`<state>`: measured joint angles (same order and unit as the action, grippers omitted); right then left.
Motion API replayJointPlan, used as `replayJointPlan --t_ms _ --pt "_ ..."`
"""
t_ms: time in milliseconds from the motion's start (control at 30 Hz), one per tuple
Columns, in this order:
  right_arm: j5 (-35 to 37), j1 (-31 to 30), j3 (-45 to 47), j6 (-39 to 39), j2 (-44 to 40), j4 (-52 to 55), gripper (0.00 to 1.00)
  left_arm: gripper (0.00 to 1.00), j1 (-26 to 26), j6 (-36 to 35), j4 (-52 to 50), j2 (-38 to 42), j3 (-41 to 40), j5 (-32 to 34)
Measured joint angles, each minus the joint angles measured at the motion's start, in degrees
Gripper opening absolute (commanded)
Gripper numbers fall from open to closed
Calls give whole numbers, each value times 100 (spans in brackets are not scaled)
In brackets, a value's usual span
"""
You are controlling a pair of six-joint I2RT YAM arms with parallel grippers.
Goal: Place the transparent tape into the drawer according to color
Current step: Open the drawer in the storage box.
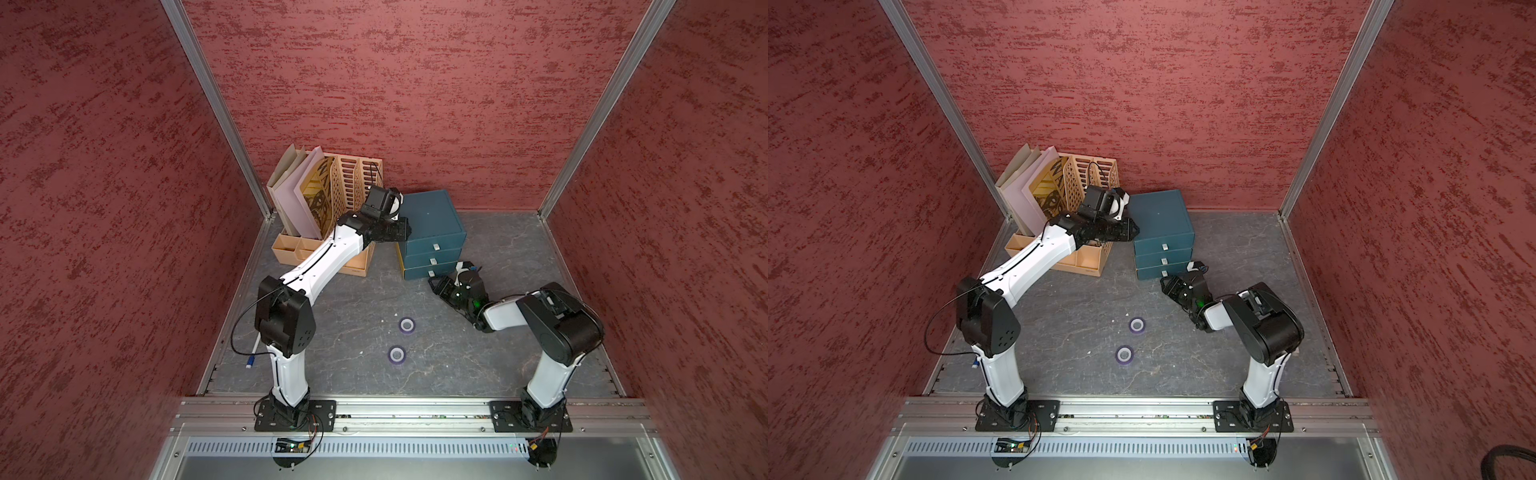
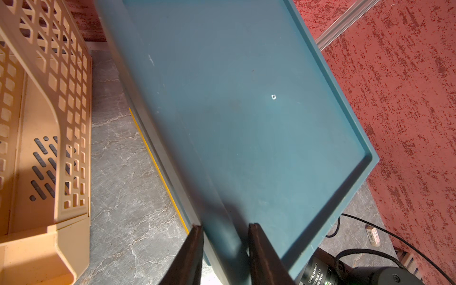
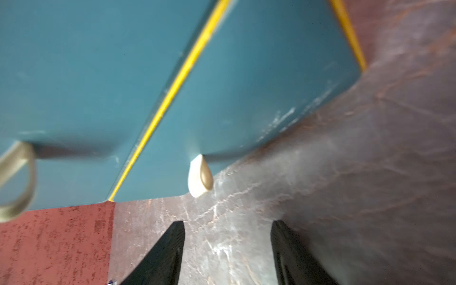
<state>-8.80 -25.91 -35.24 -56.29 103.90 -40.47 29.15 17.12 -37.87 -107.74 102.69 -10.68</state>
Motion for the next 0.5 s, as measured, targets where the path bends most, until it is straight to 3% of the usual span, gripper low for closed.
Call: replayJointPlan --t_ms 500 --pt "-7 70 -323 -181 352 -474 52 34 -2 -2 0 0 0 0"
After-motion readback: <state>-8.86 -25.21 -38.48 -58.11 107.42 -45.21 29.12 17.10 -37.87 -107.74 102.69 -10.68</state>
